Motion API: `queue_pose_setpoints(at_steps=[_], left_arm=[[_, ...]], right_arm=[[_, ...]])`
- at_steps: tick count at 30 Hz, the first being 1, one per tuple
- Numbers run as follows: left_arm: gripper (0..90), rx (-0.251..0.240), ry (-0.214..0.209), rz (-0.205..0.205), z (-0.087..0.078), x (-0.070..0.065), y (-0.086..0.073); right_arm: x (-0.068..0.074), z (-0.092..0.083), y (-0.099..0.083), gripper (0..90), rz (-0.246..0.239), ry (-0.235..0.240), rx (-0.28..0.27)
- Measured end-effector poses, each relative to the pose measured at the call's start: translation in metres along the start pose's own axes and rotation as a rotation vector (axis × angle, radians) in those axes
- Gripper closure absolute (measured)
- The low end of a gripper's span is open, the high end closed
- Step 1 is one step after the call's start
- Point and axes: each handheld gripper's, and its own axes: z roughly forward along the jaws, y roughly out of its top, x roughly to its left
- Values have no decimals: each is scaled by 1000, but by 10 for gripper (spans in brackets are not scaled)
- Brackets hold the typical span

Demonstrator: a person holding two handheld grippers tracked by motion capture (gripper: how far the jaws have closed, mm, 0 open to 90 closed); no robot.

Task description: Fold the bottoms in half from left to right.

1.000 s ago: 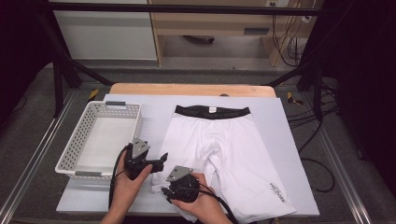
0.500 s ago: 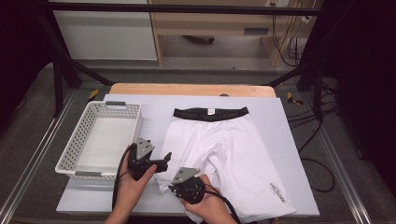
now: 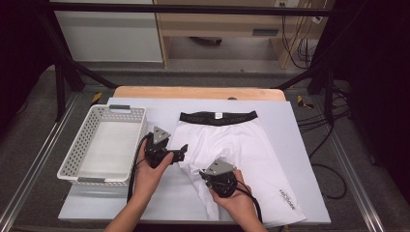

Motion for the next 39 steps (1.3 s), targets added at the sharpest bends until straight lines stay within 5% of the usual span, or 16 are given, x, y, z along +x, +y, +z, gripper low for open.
queue_pose_setpoints(at_steps=[12, 21, 39], left_arm=[[109, 45, 53, -11, 26, 17, 4], [116, 88, 37, 8, 47, 17, 8], [137, 135, 85, -6, 65, 30, 7]], right_arm=[[-1, 2, -6, 857, 4, 31, -5], [-2, 0, -7, 857, 8, 23, -6], [-4, -3, -8, 857, 3, 25, -4]])
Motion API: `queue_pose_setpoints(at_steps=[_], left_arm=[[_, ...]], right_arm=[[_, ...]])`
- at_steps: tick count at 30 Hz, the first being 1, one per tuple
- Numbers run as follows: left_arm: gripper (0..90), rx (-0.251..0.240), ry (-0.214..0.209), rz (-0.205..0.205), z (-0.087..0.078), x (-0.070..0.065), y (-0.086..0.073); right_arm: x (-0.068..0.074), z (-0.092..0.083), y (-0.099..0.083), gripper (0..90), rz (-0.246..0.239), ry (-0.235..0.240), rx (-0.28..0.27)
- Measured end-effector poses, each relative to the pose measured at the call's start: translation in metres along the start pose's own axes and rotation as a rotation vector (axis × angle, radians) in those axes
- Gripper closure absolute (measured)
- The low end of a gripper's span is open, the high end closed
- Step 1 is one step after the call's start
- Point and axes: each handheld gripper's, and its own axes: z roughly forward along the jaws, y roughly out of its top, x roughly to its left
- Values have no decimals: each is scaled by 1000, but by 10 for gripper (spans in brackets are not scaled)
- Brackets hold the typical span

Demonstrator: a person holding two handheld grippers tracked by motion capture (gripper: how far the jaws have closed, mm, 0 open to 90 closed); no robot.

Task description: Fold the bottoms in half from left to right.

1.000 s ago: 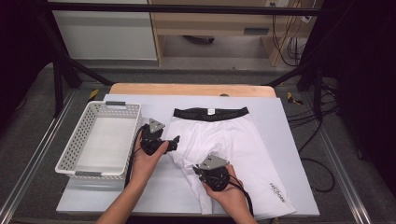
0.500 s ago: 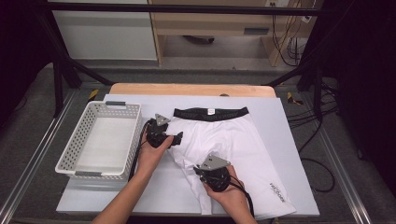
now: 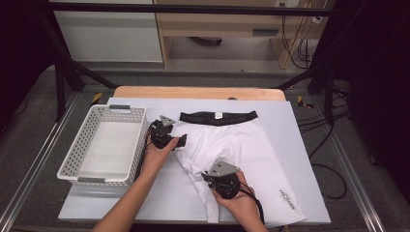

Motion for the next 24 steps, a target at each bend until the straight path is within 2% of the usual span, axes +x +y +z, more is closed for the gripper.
queue_pose_setpoints(at_steps=[7, 10, 12, 16, 20, 23, 24], left_arm=[[195, 52, 20, -10, 6, 1, -4], [316, 50, 57, -17, 5, 2, -6], [325, 52, 46, -24, 7, 3, -7], [349, 91, 23, -7, 13, 0, -10], [374, 71, 29, -32, 13, 0, -13], [466, 60, 23, -36, 11, -1, -14], [518, 50, 12, -24, 9, -3, -16]], right_arm=[[1, -1, 0, 857, -8, 3, -7], [0, -3, 1, 857, -4, 1, -12], [-2, -4, 1, 857, 3, -2, -13], [-7, -7, 0, 857, 14, -9, -20], [-10, -9, -1, 857, 23, -18, -22], [-11, -10, 0, 857, 21, -19, -24], [-11, -11, 0, 857, 22, -21, -25]])
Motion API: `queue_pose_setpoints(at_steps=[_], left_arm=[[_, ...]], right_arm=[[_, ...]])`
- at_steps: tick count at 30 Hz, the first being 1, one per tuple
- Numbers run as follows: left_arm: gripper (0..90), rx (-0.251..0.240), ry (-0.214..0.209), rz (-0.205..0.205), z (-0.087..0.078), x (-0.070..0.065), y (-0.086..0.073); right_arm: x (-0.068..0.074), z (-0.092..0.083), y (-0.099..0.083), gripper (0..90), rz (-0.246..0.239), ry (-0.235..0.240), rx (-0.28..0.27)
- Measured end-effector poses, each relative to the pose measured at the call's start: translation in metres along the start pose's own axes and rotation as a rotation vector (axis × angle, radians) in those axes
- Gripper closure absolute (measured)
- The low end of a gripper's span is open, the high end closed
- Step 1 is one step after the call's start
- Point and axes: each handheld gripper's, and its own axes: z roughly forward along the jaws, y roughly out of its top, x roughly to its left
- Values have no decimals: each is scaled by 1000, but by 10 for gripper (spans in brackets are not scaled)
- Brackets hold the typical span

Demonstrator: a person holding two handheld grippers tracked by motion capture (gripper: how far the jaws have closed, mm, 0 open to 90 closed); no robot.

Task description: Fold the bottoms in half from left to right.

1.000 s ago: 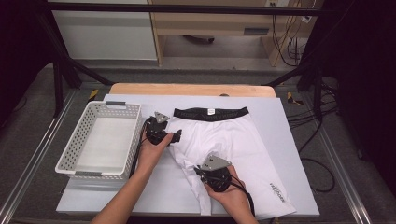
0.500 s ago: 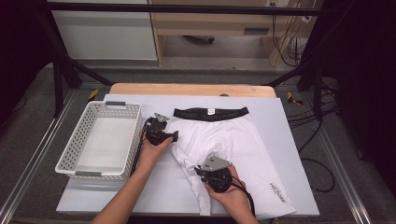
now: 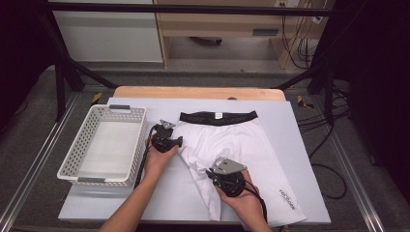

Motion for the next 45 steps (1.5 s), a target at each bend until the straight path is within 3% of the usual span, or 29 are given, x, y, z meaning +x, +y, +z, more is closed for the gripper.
queue_pose_setpoints(at_steps=[4, 8, 20, 24, 26, 28, 33, 37, 41, 45], left_arm=[[691, -25, -30, 12, -2, -3, -5], [874, 0, -44, 8, -6, -5, -5], [894, 34, -15, 15, -27, -8, -18], [893, 25, -22, 3, -35, -9, -27], [892, 14, -23, 22, -37, -9, -27], [877, -6, -30, 23, -35, -7, -25], [650, -19, 0, 13, -25, 0, -22], [523, -26, -14, -2, -19, 5, -20], [489, -38, -49, 16, -17, 0, -20], [443, -36, -77, 47, -16, -8, -20]], right_arm=[[-2, -3, 1, 857, 2, -4, -12], [-5, -5, 1, 858, 14, -11, -20], [-10, -14, 2, 858, 9, -35, -54], [-11, -16, 2, 858, 17, -44, -59], [-12, -16, 2, 858, 17, -49, -59], [-13, -16, 2, 858, 23, -52, -58], [-14, -18, 2, 858, 38, -58, -70], [-10, -21, 3, 858, 2, -69, -65], [-8, -26, 6, 858, -18, -70, -64], [-10, -34, 7, 859, 13, -57, -61]])
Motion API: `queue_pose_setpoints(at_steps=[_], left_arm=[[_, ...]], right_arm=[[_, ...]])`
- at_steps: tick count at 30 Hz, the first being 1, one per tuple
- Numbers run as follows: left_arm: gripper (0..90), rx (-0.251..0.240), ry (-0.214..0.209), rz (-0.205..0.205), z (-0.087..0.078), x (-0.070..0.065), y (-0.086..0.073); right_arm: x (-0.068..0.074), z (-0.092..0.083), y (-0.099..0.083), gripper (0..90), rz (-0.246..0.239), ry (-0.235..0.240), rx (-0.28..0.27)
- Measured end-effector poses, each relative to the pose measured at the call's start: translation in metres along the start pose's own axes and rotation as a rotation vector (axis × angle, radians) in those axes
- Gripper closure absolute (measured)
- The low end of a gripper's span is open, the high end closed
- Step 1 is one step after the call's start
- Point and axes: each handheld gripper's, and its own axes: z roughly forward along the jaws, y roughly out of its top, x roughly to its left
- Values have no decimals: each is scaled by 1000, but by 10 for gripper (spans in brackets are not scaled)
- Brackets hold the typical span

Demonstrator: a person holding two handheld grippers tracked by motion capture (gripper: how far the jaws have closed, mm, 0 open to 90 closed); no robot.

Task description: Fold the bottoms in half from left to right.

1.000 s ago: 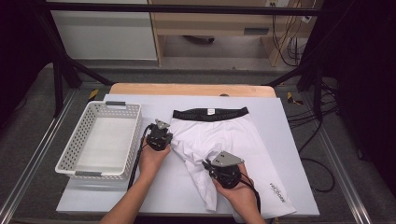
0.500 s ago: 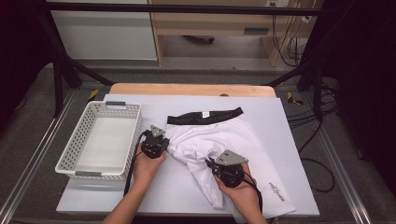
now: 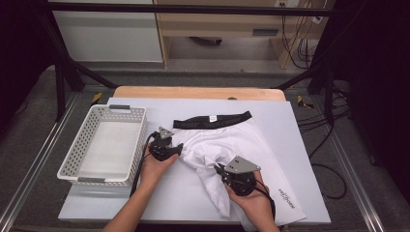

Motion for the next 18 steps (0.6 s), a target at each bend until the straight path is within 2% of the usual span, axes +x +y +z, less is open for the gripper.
queue_pose_setpoints(at_steps=[3, 8, 14, 16, 18], left_arm=[[405, 7, -1, 16, 1, -3, 1], [370, 20, 16, -2, 4, -4, 5], [320, 30, 27, -26, 5, -4, 6], [265, 33, 31, -7, 6, -8, 5], [239, 31, 27, -5, 7, -11, 5]], right_arm=[[2, -5, -3, 859, 9, 19, 4], [6, -7, -11, 859, 12, 26, 1], [3, -7, -14, 859, 32, 23, -2], [2, -7, -15, 858, 46, 22, -4], [1, -7, -16, 858, 53, 21, -3]])
